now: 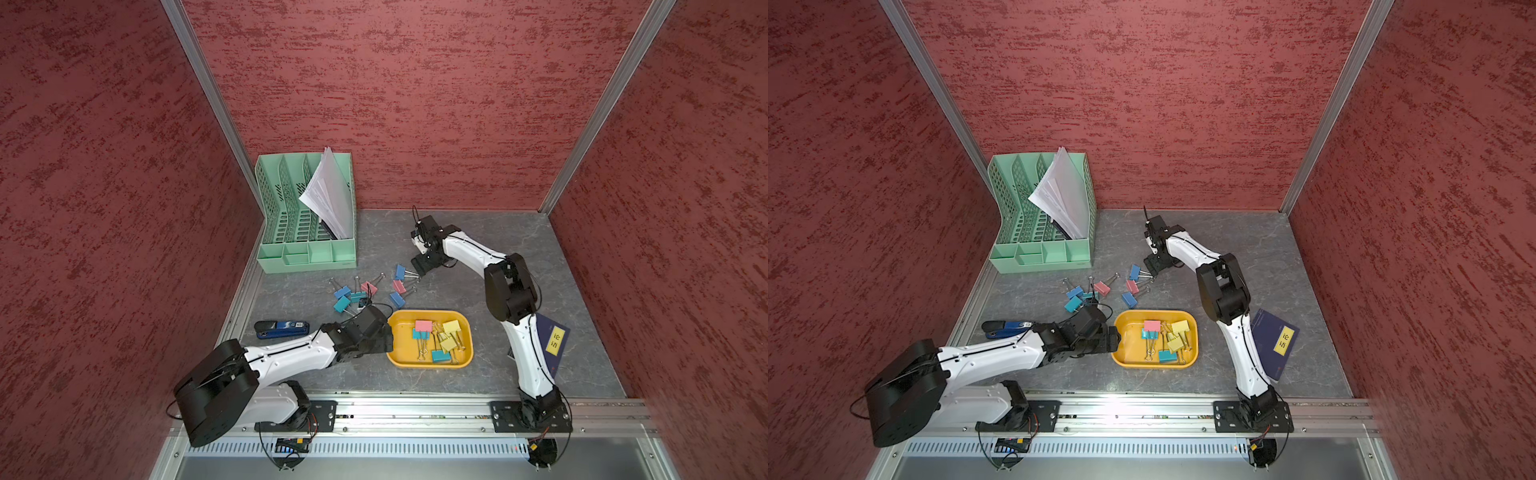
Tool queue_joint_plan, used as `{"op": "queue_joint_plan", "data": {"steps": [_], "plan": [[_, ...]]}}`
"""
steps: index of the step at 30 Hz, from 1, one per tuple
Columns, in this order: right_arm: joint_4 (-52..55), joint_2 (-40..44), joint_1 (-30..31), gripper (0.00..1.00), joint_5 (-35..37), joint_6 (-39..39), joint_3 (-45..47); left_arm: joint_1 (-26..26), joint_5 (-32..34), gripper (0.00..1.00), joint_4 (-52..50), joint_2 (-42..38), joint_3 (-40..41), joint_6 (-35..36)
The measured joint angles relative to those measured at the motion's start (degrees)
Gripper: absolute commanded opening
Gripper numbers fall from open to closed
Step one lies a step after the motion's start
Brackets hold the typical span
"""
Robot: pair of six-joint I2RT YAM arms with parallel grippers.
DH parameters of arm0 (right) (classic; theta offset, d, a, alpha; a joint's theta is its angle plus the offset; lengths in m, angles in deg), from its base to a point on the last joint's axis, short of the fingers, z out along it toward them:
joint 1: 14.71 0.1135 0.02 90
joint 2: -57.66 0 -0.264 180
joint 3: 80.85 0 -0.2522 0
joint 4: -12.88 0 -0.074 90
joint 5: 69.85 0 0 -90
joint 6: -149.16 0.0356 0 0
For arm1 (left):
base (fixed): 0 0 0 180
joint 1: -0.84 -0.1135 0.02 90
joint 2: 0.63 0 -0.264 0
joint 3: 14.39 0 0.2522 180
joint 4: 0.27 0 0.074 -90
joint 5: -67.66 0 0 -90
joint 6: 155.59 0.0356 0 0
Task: Put the binder clips in the storage box
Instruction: Pick up the binder clip at the center of the board.
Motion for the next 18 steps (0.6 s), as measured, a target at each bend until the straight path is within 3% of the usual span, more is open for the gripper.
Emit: {"op": "queue_joint_plan", "data": {"steps": [6,18], "plan": [[-1.5,5.7,2.2,0.91,0.6,1.6,9.2,-0.1,-0.2,0.92,0.6,-0.6,0.6,0.0],[-3.0,9.3,2.9,0.93,-2.3,2.0,8.5,-0.1,-0.2,0.93,-0.5,-3.8,2.4,0.0]]}}
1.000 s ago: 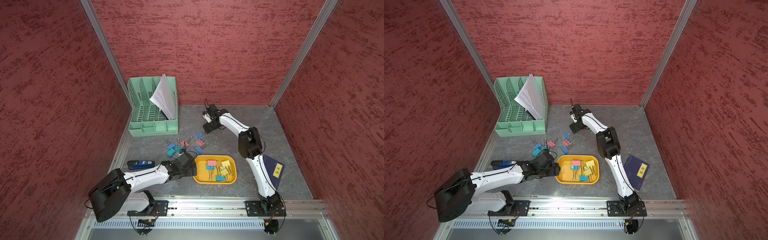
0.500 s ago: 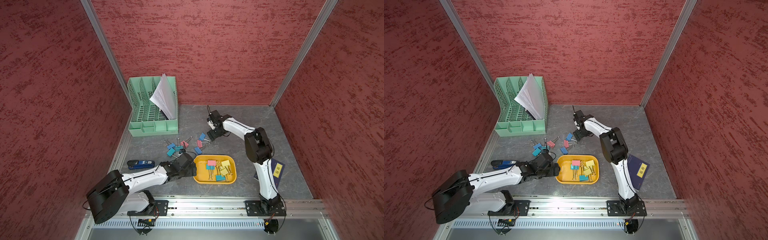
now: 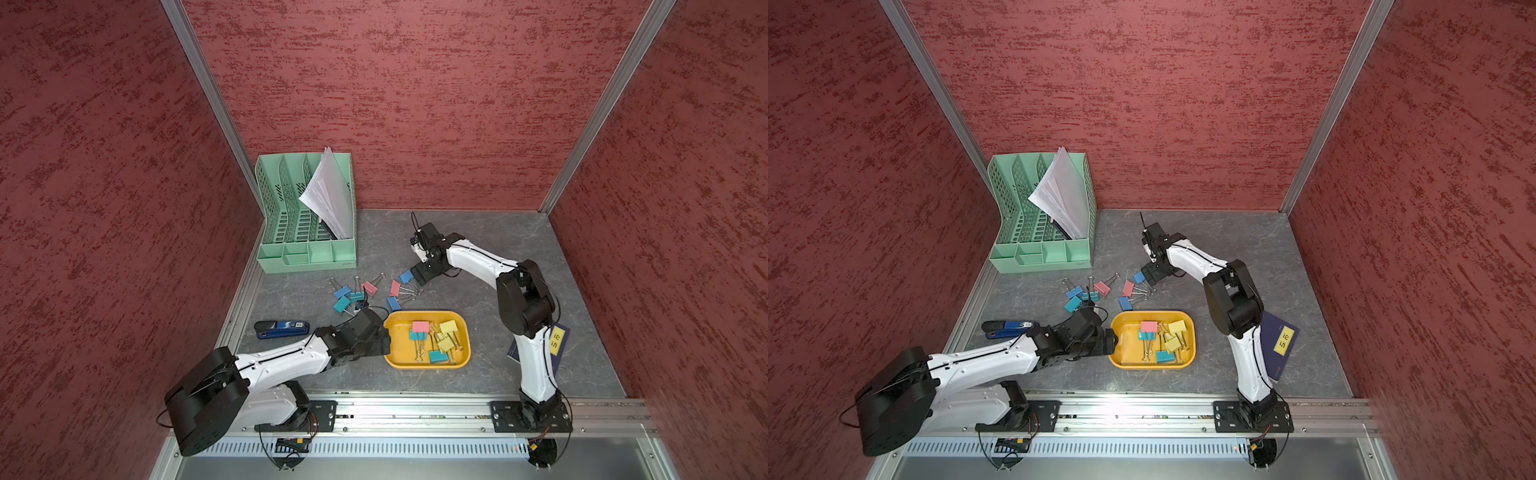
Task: Put the binder clips in the storage box
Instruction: Pick up the binder clip at the center of the board.
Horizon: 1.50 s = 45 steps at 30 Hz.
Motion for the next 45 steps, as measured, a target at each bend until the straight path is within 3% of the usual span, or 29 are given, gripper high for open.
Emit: {"op": "queue_joint_plan", "data": {"steps": [11,34,40,45], "plan": [[-1.7,0.4,1.6,0.93,-9.0,3.1,-1.7,0.0,0.0,0.93,-0.2,-0.2,0.0,0.0],[-1.7,-6.7,3.3,0.91,-8.5,4.6,-5.5,-0.1,0.0,0.94,-0.2,-0.2,0.0,0.0],[-1.5,-8.1,3.3,0.82,-7.0,4.2,-7.1,-0.3,-0.1,0.94,-0.2,-0.2,0.1,0.0],[-1.5,-8.6,3.5,0.64,-5.8,3.8,-7.8,-0.3,-0.1,0.94,-0.2,-0.2,0.1,0.0]]}}
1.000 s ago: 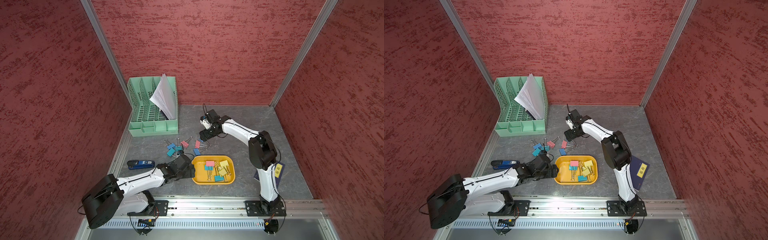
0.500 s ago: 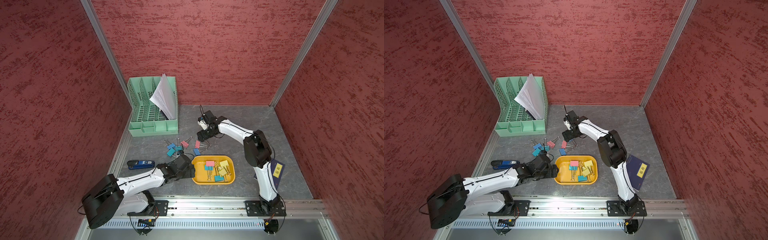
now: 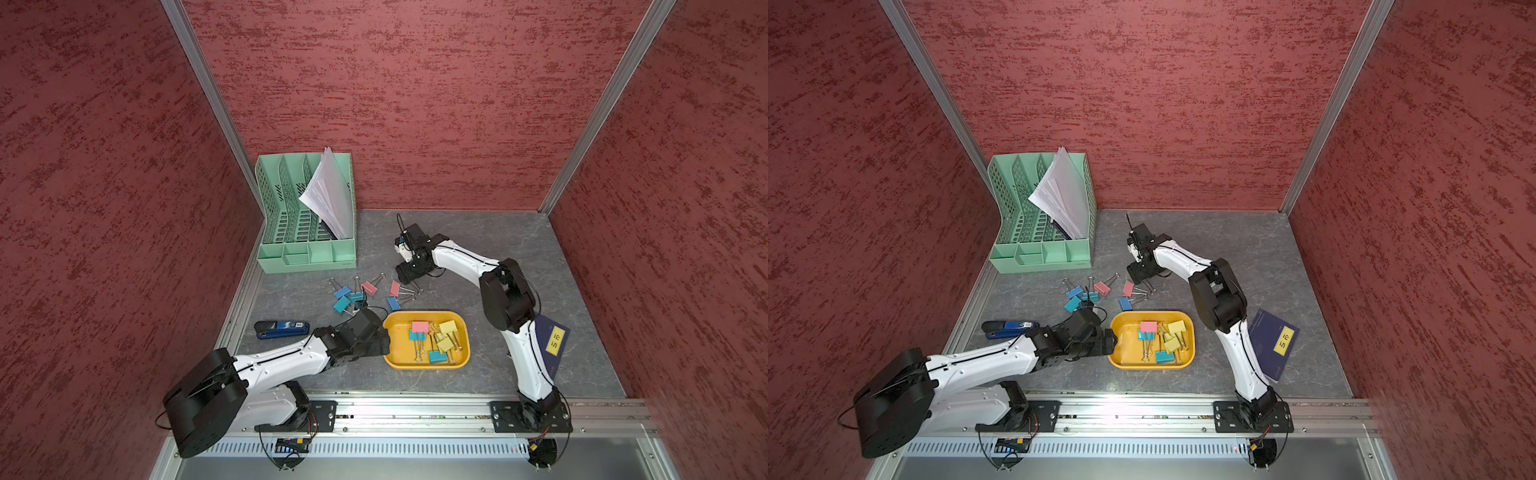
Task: Put the binder clips in the storage box
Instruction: Pick up the binder clip at the center of the board.
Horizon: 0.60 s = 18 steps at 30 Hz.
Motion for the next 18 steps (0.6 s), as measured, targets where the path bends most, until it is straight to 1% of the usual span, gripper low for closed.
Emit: {"op": "queue_joint_plan", "data": {"steps": [6,9,18], "plan": [[0.0,-0.3,0.1,0.52,0.7,-0.1,0.0,-0.1,0.0,0.94,0.2,0.0,0.1,0.0],[0.0,-0.3,0.1,0.5,1.1,-0.1,-0.1,-0.2,0.0,0.94,0.3,-0.1,0.2,0.0],[0.0,1.2,0.2,0.5,3.8,-0.5,-0.1,-0.3,-0.1,0.94,0.5,-0.1,0.3,0.0]]}}
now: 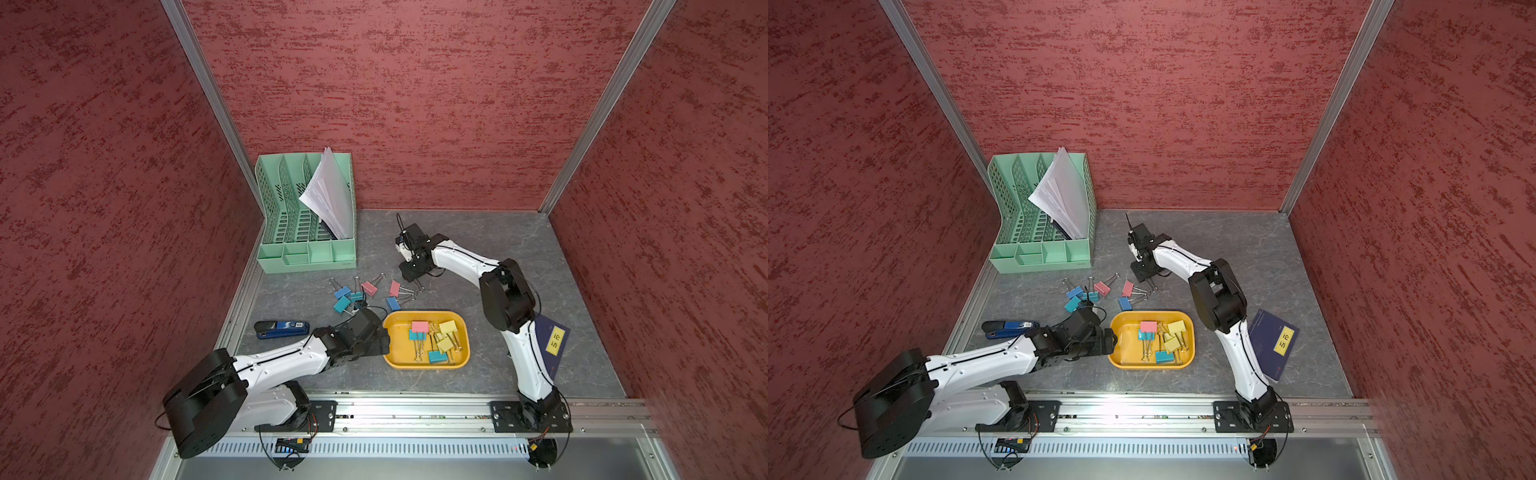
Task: Put the binder clips in the storage box
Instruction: Pick up the binder clip at the center of the board, then place the binder clip in the storage box.
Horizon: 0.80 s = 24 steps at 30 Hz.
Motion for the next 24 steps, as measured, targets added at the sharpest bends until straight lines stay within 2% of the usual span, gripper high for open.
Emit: {"op": "queue_joint_plan", "data": {"steps": [4,7,14,21,24], "plan": [[-0.1,5.4,0.4,0.5,0.5,0.0,2.1,0.0,0.0,0.94,0.0,0.0,0.0,0.0],[0.0,13.2,1.4,0.5,0.4,0.3,6.4,0.0,-0.1,0.95,0.0,0.0,0.0,0.0],[-1.8,32.2,8.2,0.51,-1.5,4.2,21.6,-0.1,-0.3,0.99,0.2,-1.4,0.7,0.0],[-4.3,34.7,16.6,0.53,-2.7,11.5,34.5,-0.4,-0.5,1.0,0.0,-4.1,0.7,0.2],[-4.6,34.6,19.2,0.53,-2.7,14.3,36.6,-0.4,-0.1,1.0,-0.3,-5.7,0.7,0.2]]}}
